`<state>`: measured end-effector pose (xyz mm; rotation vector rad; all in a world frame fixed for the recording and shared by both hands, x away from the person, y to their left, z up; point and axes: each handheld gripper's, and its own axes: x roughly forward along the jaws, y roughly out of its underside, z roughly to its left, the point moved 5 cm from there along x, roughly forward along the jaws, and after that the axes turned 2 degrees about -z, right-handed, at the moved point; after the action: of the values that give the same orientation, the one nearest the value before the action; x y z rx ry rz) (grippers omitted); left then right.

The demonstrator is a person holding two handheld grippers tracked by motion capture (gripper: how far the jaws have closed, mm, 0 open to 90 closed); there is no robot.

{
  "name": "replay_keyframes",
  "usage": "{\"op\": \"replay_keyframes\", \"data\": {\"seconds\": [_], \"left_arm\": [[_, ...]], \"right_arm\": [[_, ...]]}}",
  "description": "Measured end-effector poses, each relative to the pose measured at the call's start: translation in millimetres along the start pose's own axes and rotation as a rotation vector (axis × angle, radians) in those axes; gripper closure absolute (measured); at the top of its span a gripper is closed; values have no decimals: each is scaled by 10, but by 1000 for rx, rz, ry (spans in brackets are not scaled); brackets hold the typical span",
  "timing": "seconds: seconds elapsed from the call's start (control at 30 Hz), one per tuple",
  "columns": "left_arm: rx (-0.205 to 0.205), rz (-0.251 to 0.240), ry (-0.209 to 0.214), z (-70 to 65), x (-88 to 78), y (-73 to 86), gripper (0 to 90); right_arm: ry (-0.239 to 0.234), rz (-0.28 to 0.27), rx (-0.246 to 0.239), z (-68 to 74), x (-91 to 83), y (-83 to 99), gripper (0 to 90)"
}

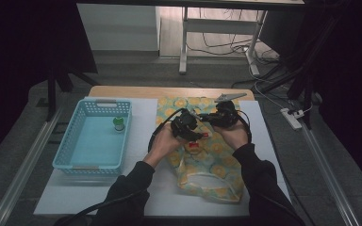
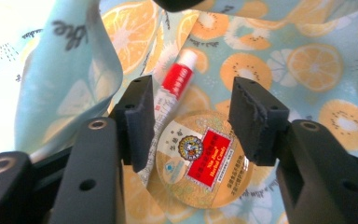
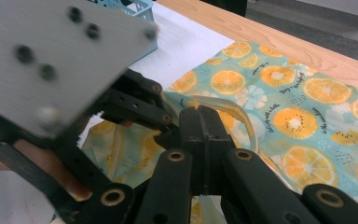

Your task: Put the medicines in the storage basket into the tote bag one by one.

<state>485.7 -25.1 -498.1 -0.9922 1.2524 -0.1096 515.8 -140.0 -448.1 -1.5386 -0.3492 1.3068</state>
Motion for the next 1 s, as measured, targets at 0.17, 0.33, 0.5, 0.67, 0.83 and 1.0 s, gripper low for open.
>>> {"op": "replay_keyframes", "data": {"seconds": [0.17, 0.33, 0.5, 0.67, 0.83, 1.0], "left_arm": [[-20, -33, 43, -16, -111, 10, 398], [-54, -49, 88, -50, -203, 42, 309], [-83, -64, 109, -35, -313, 98, 225], [-100, -73, 117, 32, -429, 161, 154], [-105, -97, 133, 99, -571, 229, 98], [-110, -113, 109, 186, -727, 292, 67]], "right_arm": [[-1, 2, 2, 2, 0, 3, 900], [-1, 3, 1, -2, -1, 16, 900], [-1, -3, 3, -7, -11, 28, 900], [-2, -5, 6, -2, -10, 31, 900], [-6, -8, 10, 6, -11, 29, 900], [-7, -10, 9, 9, -13, 33, 900]]}}
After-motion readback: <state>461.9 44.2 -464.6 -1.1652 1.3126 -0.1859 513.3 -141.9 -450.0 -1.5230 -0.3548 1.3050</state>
